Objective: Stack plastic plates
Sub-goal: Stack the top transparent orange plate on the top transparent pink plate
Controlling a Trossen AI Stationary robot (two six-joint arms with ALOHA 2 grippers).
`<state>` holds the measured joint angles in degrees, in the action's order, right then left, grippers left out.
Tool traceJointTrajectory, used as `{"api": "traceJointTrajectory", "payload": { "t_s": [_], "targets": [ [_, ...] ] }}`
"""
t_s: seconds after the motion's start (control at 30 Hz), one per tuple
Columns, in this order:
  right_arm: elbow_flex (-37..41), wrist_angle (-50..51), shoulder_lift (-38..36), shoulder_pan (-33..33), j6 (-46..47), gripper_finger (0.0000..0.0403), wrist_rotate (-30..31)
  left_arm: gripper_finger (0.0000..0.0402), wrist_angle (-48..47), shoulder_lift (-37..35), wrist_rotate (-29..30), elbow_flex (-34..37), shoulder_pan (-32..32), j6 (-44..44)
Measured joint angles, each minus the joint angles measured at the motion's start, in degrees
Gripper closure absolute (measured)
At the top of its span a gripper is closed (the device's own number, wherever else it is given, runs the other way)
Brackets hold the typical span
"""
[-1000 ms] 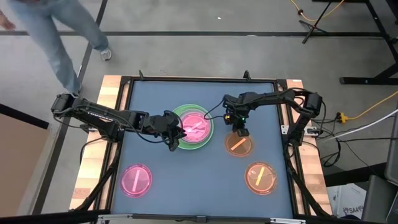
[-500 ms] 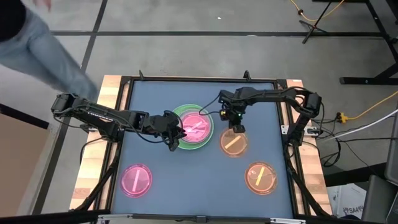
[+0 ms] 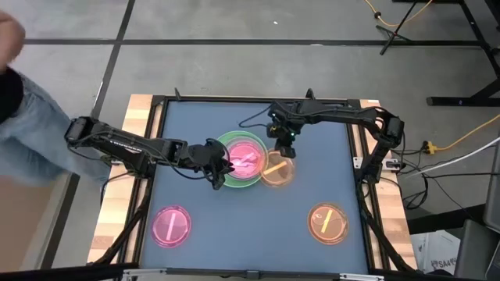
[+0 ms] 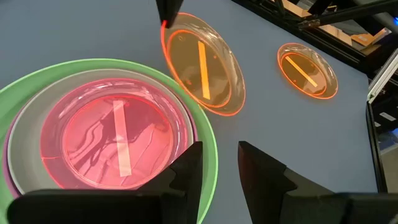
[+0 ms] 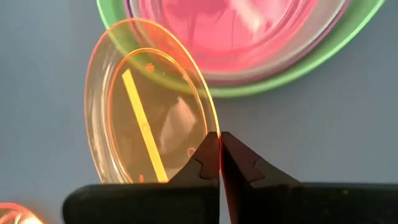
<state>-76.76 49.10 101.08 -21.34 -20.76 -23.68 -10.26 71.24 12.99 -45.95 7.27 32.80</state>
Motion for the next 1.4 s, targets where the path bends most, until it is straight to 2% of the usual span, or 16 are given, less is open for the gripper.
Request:
{"api": "traceJointTrajectory", "payload": {
  "t_s": [0.37, 0.63, 1.4],
  "targets": [
    [-1.54, -17.75, 0.35, -0.02, 13.25, 0.0403, 0.05, 0.0307, 0.01, 0.0, 0.0, 0.0, 0.02, 0.0],
    [-1.61, -26.21, 2.32, -0.02, 19.48, 0.0403, 2.55, 0.0307, 0.02, 0.0, 0.0, 0.0, 0.02, 0.0],
    [-1.54, -28.96, 8.45, -0.01, 22.02, 0.0403, 4.63, 0.0307, 0.44, -0.02, 0.02, 0.0, 0.01, -0.38]
  ]
}}
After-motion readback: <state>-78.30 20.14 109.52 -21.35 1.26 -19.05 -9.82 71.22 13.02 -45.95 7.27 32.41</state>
